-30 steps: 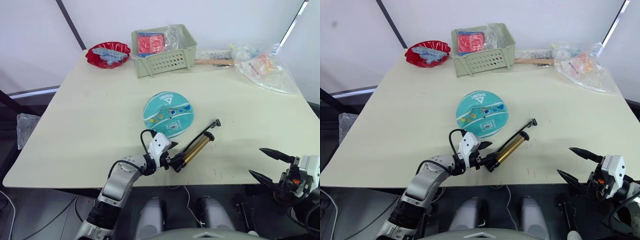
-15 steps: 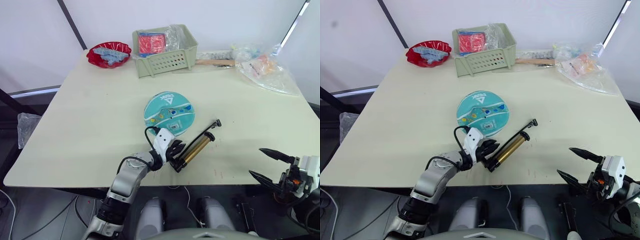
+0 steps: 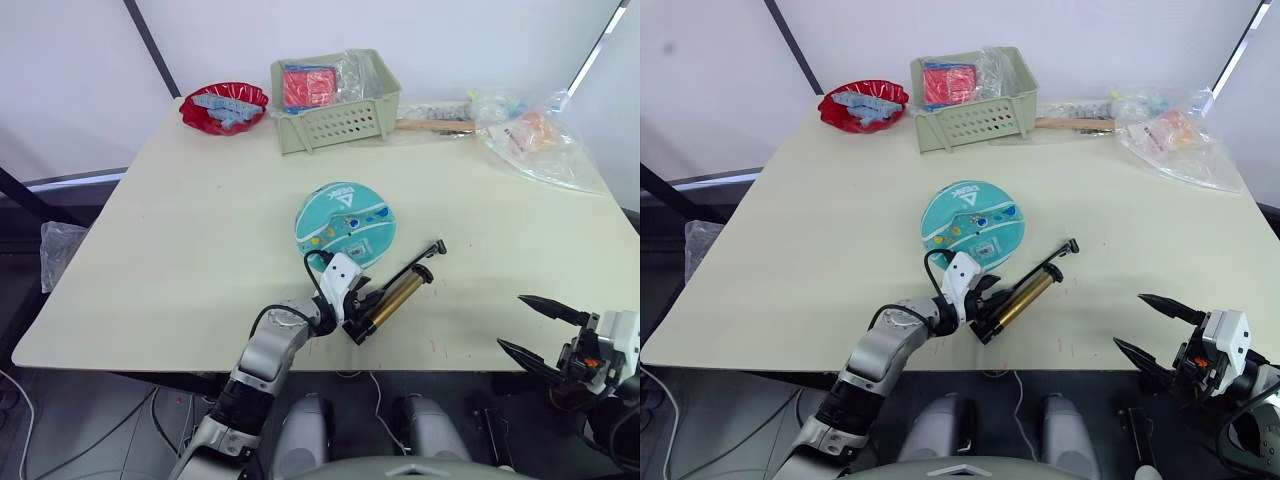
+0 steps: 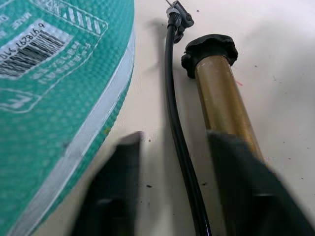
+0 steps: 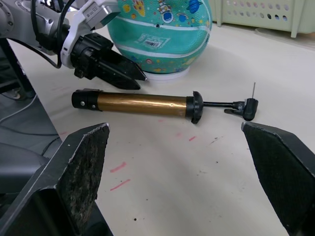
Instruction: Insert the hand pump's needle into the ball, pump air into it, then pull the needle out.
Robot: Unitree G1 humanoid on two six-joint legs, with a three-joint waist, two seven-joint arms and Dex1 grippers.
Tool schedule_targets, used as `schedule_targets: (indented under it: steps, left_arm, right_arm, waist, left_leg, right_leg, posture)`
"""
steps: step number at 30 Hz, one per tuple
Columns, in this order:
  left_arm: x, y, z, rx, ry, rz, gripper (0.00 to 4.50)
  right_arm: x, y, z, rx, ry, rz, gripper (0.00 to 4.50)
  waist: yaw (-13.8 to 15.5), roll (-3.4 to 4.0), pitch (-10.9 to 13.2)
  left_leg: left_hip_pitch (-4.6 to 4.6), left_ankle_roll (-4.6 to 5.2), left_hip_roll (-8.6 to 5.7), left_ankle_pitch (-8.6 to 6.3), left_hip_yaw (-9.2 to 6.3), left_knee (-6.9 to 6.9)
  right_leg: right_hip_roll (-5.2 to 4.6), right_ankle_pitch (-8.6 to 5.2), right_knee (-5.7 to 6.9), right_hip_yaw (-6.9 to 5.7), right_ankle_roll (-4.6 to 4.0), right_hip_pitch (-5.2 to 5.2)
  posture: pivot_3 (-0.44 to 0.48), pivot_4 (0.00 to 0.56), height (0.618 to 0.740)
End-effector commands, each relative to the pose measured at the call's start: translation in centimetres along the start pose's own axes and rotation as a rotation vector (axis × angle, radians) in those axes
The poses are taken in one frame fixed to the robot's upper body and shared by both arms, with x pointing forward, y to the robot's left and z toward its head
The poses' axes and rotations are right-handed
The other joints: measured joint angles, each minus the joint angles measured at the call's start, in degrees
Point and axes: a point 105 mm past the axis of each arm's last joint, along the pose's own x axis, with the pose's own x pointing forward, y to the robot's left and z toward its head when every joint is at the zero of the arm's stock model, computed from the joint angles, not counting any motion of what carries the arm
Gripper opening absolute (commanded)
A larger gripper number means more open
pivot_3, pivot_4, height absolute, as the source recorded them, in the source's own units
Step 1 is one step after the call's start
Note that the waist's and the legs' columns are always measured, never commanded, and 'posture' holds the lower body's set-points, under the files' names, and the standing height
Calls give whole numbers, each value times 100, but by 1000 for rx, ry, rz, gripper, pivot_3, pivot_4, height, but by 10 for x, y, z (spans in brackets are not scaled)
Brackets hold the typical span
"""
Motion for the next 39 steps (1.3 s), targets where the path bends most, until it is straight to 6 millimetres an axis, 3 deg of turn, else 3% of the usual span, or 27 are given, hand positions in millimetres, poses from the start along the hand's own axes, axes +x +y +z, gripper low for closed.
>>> schedule_targets:
  steps: [1, 11, 22, 39]
  left_arm:
    - [5, -5, 6, 43, -10, -13, 3259]
    - [10, 3, 3, 56, 22, 56, 3259]
    - [25, -10, -2, 69, 68, 32, 3259]
    - [59, -20, -9, 82, 137, 10, 3259]
  right_arm:
    - [0, 0, 10, -44, -27, -6, 4500]
    - [1, 1, 12, -46, -28, -17, 4500]
    - [6, 1, 19, -47, -32, -12, 4500]
    - [-6, 5, 20, -33, -9, -64, 4500]
  waist:
    - [1, 0, 0]
    - [0, 0, 0]
    - [1, 0, 0]
    - [15, 4, -2]
  left_leg:
    - [0, 0, 0, 0, -1, 0]
    - [3, 0, 0, 0, -13, 0]
    - [3, 0, -2, 0, -21, 0]
    - [3, 0, -10, 0, -41, 3]
  right_leg:
    - [0, 0, 0, -1, 0, 2]
    - [-1, -1, -8, -11, 2, 13]
    - [-1, -2, -13, -17, 4, 20]
    - [-1, -7, -20, -26, 11, 34]
  posture:
    - [0, 150, 738]
    - [0, 150, 738]
    - [0, 150, 738]
    - [0, 150, 738]
